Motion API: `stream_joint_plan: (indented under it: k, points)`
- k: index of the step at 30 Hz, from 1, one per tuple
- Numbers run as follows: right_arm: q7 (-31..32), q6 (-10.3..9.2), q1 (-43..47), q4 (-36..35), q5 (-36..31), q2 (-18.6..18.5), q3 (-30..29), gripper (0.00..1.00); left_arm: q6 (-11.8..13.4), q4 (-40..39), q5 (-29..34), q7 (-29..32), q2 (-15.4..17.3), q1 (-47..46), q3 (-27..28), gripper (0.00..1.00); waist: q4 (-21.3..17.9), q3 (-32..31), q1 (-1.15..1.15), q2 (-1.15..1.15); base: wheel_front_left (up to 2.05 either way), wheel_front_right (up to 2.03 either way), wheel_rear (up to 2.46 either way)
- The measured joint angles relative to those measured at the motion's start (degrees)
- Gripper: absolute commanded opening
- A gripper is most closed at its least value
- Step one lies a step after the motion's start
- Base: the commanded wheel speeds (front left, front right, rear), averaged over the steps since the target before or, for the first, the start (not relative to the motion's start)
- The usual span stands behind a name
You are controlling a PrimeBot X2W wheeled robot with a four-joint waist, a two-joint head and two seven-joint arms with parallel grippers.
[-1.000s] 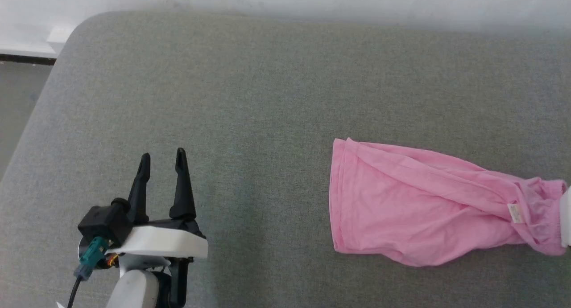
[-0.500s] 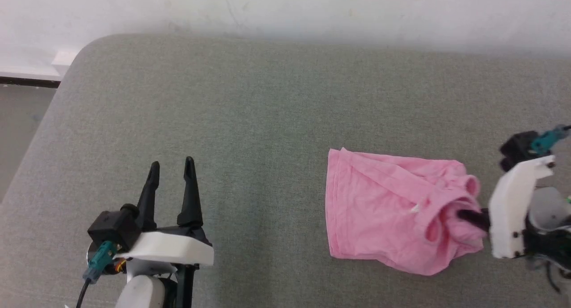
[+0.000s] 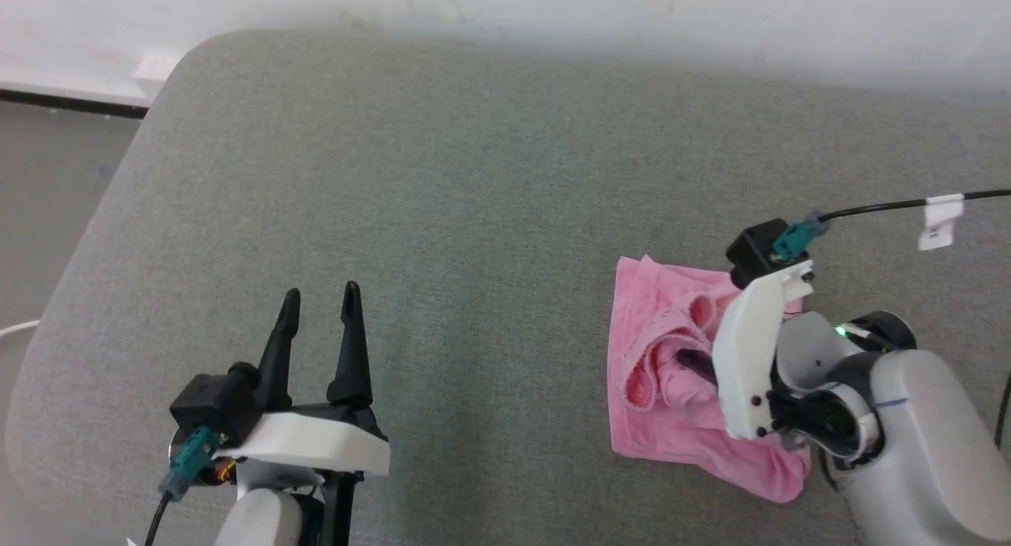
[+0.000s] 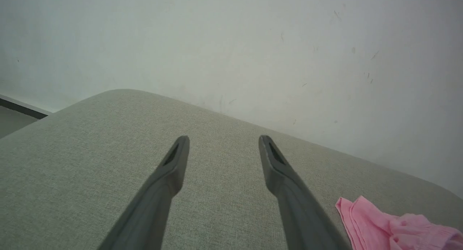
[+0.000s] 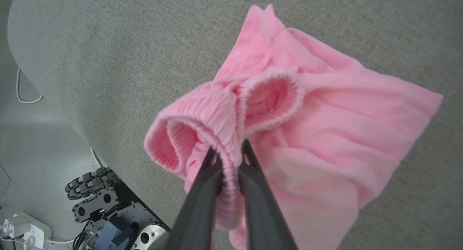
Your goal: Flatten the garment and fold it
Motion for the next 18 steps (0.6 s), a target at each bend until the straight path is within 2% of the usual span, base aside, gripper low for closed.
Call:
stream_joint_plan:
  k: [8,9,10,14,18]
  points:
    - [-6.84,0.00,-2.21,9.59,-6.36,0.79,4.01,0.00,-0.53,0.24,0.01,0.01,-0.56,-0.04,0.35,1.00,1.42,1.40,0.00,0.00,0.00,0.00,0.00]
    - [-7.51,0.00,-2.57,10.34,-6.67,0.74,4.81,0.27,-0.53,0.35,0.01,0.01,-0.63,-0.04,0.47,1.00,1.39,1.42,0.01,0.00,0.00,0.00,0.00]
    - [-8.04,0.00,-2.91,10.84,-6.76,0.64,5.87,1.00,-0.55,0.48,0.01,0.01,-0.68,-0.06,0.59,1.00,1.30,1.40,0.01,0.00,0.00,0.00,0.00]
    - [-9.79,0.00,-4.30,10.73,-6.24,-0.32,8.92,1.00,-1.08,1.10,0.01,0.01,-0.82,-0.12,0.96,1.00,0.70,0.89,0.01,0.00,0.00,0.00,0.00]
    - [-9.73,0.00,-5.87,6.65,-3.24,-2.41,10.49,1.00,-1.47,1.38,0.04,0.01,-0.82,-0.13,1.38,1.00,-0.18,-0.02,0.00,0.00,0.00,0.00,0.00]
